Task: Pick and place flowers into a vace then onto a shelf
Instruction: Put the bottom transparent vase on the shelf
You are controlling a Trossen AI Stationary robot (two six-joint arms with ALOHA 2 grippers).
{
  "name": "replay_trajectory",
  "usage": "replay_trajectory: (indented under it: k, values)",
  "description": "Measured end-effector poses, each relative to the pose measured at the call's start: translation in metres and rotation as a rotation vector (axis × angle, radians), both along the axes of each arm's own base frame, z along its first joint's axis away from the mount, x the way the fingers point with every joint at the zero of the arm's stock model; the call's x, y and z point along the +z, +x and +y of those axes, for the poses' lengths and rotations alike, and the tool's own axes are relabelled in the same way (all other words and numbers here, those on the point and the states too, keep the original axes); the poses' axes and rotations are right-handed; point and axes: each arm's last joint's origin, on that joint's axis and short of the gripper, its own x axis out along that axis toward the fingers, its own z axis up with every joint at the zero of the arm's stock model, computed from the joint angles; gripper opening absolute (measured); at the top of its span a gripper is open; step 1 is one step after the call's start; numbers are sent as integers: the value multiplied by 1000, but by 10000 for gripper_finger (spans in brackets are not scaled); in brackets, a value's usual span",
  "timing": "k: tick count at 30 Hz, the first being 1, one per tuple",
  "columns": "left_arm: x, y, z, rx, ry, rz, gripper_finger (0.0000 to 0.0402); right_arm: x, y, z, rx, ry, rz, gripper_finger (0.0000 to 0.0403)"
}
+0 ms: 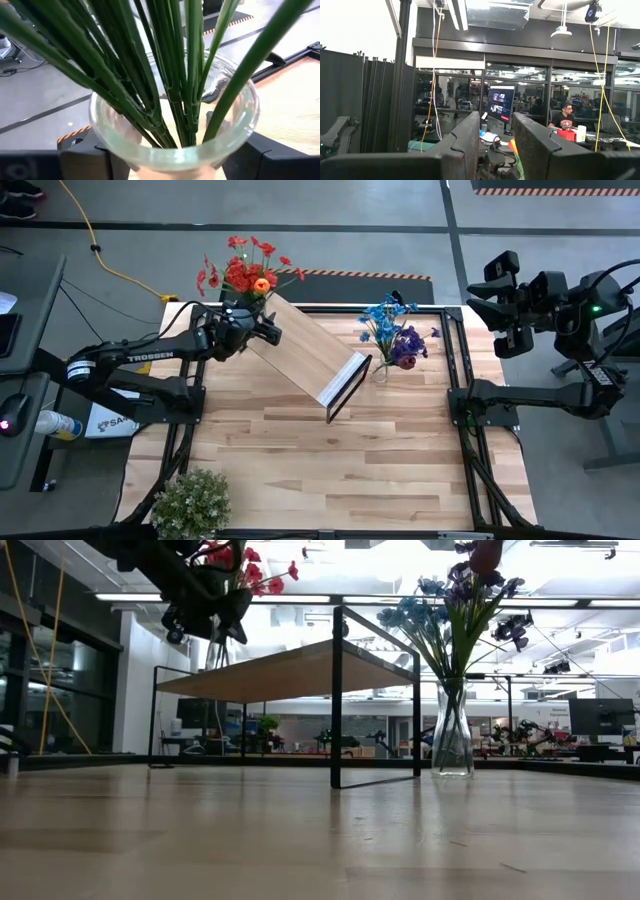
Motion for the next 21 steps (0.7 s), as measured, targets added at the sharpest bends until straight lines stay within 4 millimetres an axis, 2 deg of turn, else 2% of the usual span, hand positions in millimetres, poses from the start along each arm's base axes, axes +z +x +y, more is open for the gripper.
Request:
replay_trajectory:
  k: [11, 16, 21]
  values:
    - [4, -5, -3, -24, -10, -8, 351, 0, 0, 0, 3, 8, 0, 110]
    - [11, -15, -7, -58, -21, -33, 368, 0, 0, 0, 3, 7, 0, 110]
    - [17, -24, -14, -175, -79, -76, 372, 0, 0, 0, -4, -3, -1, 110]
